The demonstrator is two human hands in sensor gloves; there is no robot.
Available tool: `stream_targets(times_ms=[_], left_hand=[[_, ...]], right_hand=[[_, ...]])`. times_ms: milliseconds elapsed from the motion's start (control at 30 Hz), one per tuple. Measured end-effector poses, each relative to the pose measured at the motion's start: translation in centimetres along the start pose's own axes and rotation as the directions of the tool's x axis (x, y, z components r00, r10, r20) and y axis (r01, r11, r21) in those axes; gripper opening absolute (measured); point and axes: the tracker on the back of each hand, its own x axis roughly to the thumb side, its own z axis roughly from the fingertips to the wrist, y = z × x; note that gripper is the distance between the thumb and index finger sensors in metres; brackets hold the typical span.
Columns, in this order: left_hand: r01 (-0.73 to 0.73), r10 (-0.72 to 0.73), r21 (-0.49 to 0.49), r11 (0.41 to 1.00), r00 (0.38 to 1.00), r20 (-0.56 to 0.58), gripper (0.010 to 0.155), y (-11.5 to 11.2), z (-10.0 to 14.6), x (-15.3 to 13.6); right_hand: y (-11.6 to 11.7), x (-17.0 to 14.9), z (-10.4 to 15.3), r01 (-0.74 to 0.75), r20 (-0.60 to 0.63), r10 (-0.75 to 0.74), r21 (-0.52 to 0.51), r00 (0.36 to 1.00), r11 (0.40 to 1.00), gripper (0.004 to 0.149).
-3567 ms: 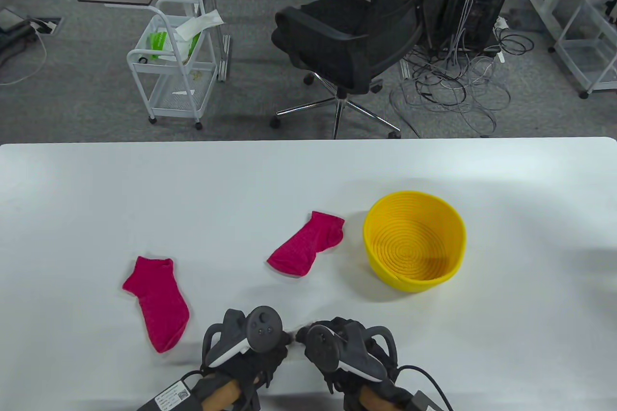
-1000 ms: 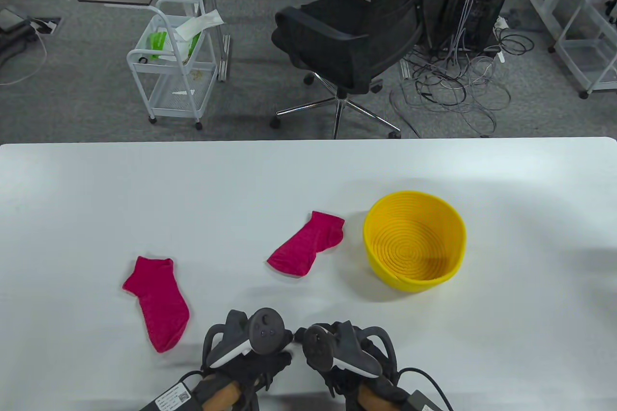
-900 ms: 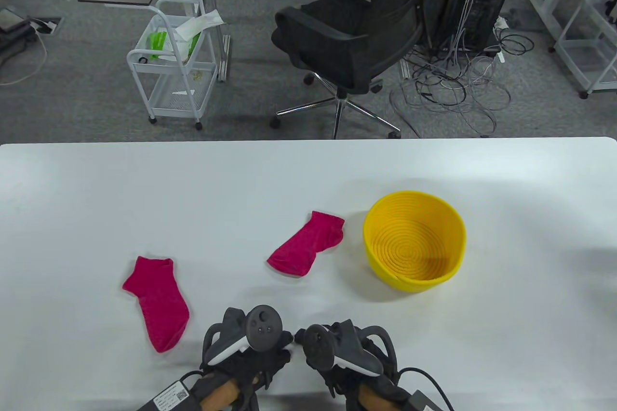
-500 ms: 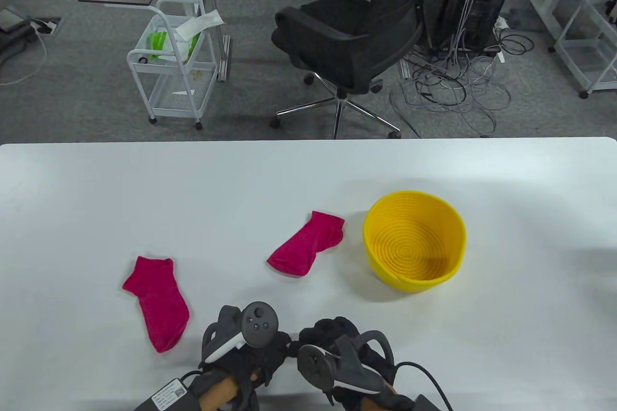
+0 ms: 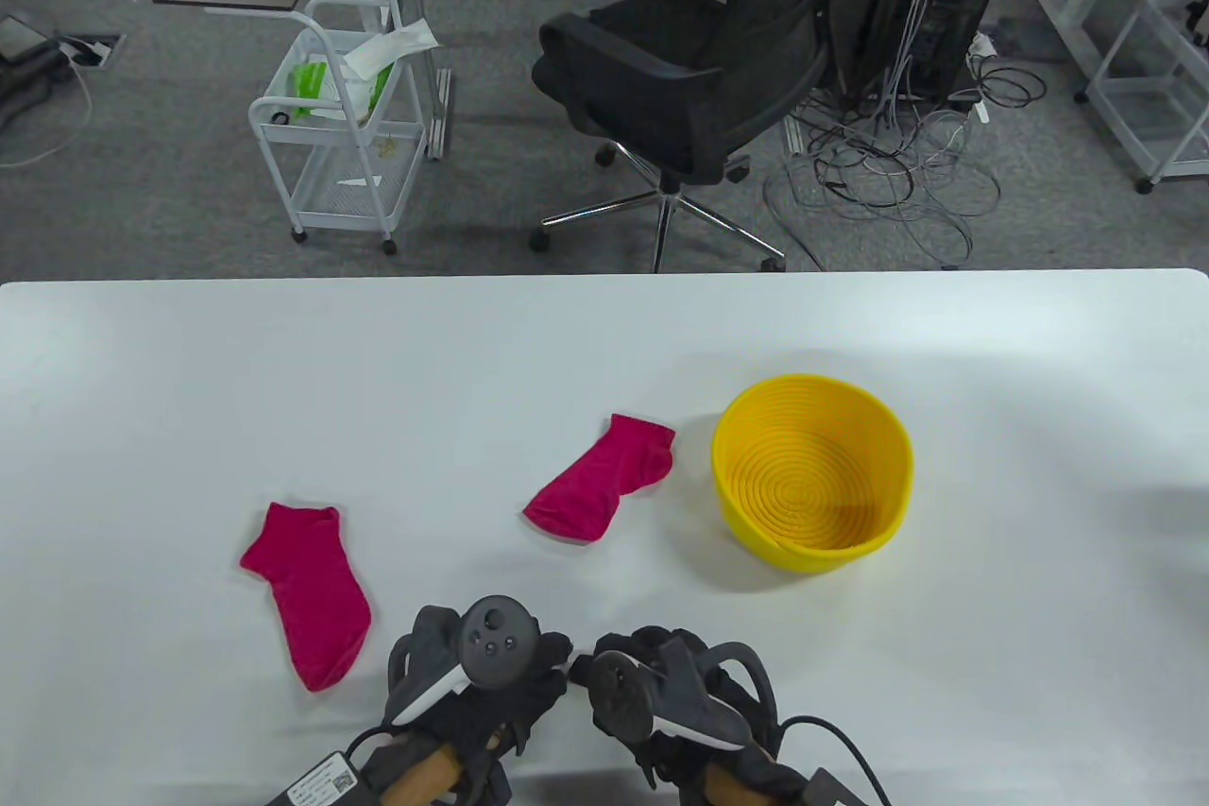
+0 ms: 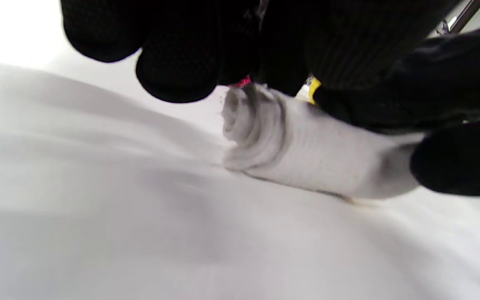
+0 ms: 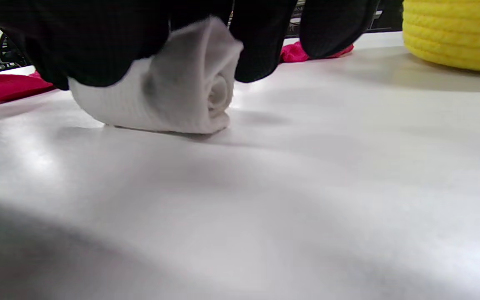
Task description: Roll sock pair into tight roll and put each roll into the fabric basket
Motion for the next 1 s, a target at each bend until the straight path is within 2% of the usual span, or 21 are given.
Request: stream_targets(times_ms=[100, 200, 233, 567, 767, 867, 933, 1000], left_hand=[[0.035, -0.035, -0.013, 0.999, 0.999, -0.001, 0.059, -0.6, -0.3, 0.1], [0.079, -0.079, -0.071, 0.994, 0.997, 0.002, 0.059, -1.7, -0.7, 0.1], [0.081, -0.081, -0.051, 0.995, 0.997, 0.004, 0.059, -1.8, -0.7, 0.1], [0.048, -0.047, -0.073, 0.996, 0.999, 0.006, 0.059, -1.7, -0.9, -0.1], [-0.056, 0.062, -0.135, 0.989, 0.997, 0.035, 0.061, -1.1, -0.8, -0.7], [-0.127, 0.136, -0.142, 0.982, 0.989, 0.054, 0.064, -0.4, -0.7, -1.1], [-0.163, 0.178, -0.19, 0.968, 0.982, 0.069, 0.069, -0.2, -0.6, -1.3], [-0.183, 0.198, -0.175, 0.967, 0.977, 0.074, 0.07, 0.0, -0.6, -1.5]], right_hand=[[0.5, -0.1, -0.2, -0.015, -0.01, 0.015, 0.027, 1.0, 1.0, 0.061], [1.5, 0.0, -0.5, -0.05, -0.01, 0.05, 0.074, 0.999, 0.996, 0.064], [1.6, -0.1, -0.5, -0.056, -0.014, 0.057, 0.078, 0.998, 0.995, 0.065], [1.5, 0.0, -0.8, -0.033, -0.04, 0.035, 0.03, 0.999, 0.999, 0.062], [0.8, -1.3, -1.0, 0.163, -0.058, -0.159, 0.078, 0.986, 0.984, 0.059], [0.4, -2.5, -1.1, 0.308, -0.08, -0.301, 0.084, 0.95, 0.948, 0.058], [0.2, -3.1, -1.1, 0.371, -0.09, -0.364, 0.082, 0.927, 0.925, 0.058], [0.1, -3.5, -1.1, 0.418, -0.094, -0.41, 0.082, 0.907, 0.905, 0.058]])
